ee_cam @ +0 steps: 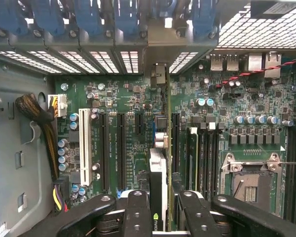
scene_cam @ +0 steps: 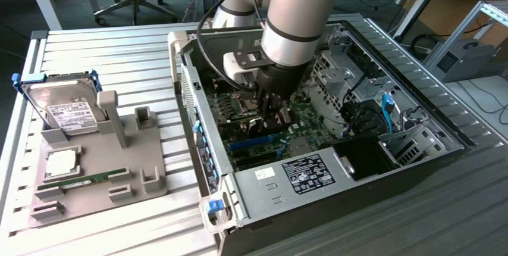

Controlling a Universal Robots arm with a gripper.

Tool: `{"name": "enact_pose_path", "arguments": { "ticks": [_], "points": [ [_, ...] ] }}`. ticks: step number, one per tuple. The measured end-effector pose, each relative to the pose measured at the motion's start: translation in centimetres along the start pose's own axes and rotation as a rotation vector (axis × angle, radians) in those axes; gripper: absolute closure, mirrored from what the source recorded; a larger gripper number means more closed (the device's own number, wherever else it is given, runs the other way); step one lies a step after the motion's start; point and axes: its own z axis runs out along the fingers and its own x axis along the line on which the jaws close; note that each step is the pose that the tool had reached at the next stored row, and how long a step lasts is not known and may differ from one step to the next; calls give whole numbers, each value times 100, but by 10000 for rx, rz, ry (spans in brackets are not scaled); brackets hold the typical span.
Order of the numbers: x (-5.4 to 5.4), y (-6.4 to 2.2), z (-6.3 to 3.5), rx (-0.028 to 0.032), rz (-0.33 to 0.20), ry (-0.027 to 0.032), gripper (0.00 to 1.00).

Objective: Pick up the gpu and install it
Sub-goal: 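Insert the gpu into the slot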

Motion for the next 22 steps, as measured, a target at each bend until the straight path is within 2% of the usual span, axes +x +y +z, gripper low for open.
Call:
{"name": "enact_pose_path", "arguments": {
  "ticks": [7,15,22],
  "points": [
    [1,50,26,0,0,0,73],
    [2,72,100,-1,0,1,73],
    [2,72,105,-1,-1,1,73]
  ]
}}
